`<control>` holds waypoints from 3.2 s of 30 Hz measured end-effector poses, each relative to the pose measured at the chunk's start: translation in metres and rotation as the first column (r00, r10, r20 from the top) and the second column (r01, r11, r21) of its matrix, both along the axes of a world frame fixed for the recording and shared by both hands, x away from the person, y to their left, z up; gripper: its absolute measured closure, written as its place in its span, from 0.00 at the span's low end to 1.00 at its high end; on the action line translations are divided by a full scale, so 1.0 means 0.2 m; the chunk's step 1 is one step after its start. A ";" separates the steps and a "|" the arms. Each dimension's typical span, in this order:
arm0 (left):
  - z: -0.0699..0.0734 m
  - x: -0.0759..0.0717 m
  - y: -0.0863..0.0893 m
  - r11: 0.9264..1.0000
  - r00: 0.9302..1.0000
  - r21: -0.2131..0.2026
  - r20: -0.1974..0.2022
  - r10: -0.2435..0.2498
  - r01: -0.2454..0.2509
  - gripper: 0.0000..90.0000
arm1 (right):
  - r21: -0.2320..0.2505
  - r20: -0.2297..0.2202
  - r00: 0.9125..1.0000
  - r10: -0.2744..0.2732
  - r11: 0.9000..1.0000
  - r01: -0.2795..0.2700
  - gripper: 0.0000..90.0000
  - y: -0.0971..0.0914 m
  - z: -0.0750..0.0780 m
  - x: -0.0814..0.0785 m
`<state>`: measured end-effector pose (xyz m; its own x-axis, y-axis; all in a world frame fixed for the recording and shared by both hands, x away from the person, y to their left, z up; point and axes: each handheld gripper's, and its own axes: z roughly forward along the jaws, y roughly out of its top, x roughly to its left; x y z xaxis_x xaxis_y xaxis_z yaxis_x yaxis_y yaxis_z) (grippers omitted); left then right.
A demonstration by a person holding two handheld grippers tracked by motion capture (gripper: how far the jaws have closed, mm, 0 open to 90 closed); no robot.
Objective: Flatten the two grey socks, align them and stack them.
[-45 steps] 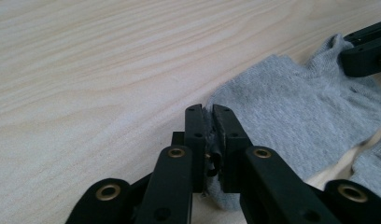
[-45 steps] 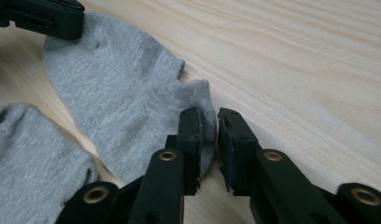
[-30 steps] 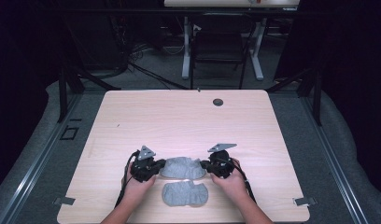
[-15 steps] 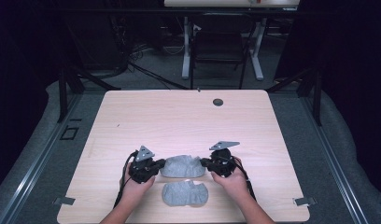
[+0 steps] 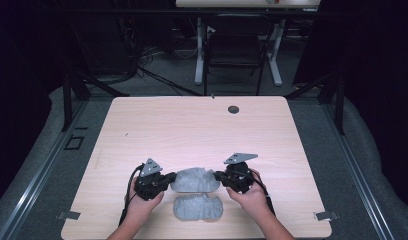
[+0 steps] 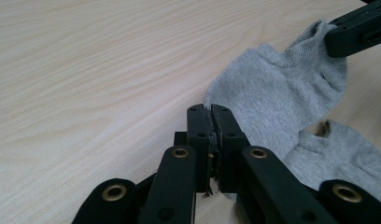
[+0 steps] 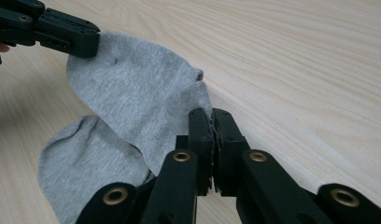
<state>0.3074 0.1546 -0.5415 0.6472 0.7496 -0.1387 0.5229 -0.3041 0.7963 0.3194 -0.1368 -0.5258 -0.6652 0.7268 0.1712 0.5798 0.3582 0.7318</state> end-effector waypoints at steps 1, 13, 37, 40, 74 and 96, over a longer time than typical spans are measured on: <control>0.00 -0.01 0.00 1.000 1.000 -0.004 -0.002 -0.001 0.001 0.97 | 0.000 0.002 1.000 0.003 1.000 -0.003 0.97 0.00 0.00 -0.01; 0.03 -0.10 0.00 0.999 0.999 -0.021 0.000 -0.032 0.032 0.97 | -0.001 -0.001 1.000 0.023 1.000 -0.023 0.97 -0.03 0.04 -0.09; 0.01 -0.26 0.01 0.998 0.997 -0.013 -0.026 -0.069 0.068 0.97 | -0.007 -0.020 0.997 0.071 0.997 -0.071 0.97 -0.01 0.02 -0.26; 0.00 -0.27 0.00 0.997 0.997 -0.012 -0.033 -0.076 0.076 0.97 | -0.012 -0.030 0.997 0.077 0.997 -0.077 0.97 -0.02 0.02 -0.27; -0.12 -0.25 -0.03 0.995 0.993 0.042 -0.085 -0.085 0.089 0.97 | -0.054 -0.118 0.991 0.055 0.997 -0.062 0.96 -0.05 -0.13 -0.25; -0.04 -0.31 -0.05 0.994 0.994 -0.017 -0.012 -0.112 0.112 0.82 | 0.032 -0.029 0.997 0.072 0.997 -0.072 0.82 -0.05 -0.07 -0.31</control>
<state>0.2459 0.1452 -0.5502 0.7248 0.6704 -0.1590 0.4968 -0.3486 0.7947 0.2583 -0.1473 -0.5391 -0.7098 0.6713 0.2133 0.5752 0.3776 0.7257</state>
